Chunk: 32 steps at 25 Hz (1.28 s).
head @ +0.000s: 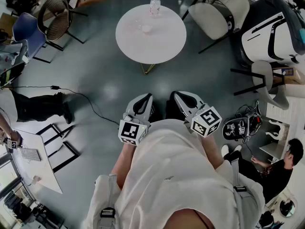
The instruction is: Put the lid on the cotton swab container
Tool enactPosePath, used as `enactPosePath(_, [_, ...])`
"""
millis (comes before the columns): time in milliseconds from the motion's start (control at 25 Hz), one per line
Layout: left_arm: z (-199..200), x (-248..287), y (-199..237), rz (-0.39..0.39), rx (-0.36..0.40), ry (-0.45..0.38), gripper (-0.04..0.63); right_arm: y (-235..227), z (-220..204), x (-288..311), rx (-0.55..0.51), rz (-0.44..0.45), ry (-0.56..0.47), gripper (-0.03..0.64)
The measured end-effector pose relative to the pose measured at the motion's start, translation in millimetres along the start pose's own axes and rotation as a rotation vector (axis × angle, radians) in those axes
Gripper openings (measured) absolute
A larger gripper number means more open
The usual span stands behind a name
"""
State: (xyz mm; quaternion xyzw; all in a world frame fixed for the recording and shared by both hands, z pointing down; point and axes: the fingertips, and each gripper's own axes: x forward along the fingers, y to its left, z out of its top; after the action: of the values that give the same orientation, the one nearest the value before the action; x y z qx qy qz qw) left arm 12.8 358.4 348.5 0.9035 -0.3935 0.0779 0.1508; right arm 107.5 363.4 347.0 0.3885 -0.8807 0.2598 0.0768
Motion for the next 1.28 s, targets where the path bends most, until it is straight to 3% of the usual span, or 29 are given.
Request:
enactPosePath(560, [8, -14, -4, 0.012, 0.024, -0.035, 0.011, 19, 6, -10, -0.085, -0.014, -0.023, 0.005])
enactPosePath(880, [4, -11, -8, -0.001, 0.023, -0.032, 0.011, 14, 5, -14, -0.038, -0.035, -0.044, 0.005])
enactPosePath(1280, [23, 25, 9, 0.069, 0.028, -0.048, 0.012, -20, 38, 10, -0.066, 0.041, -0.046, 0.005])
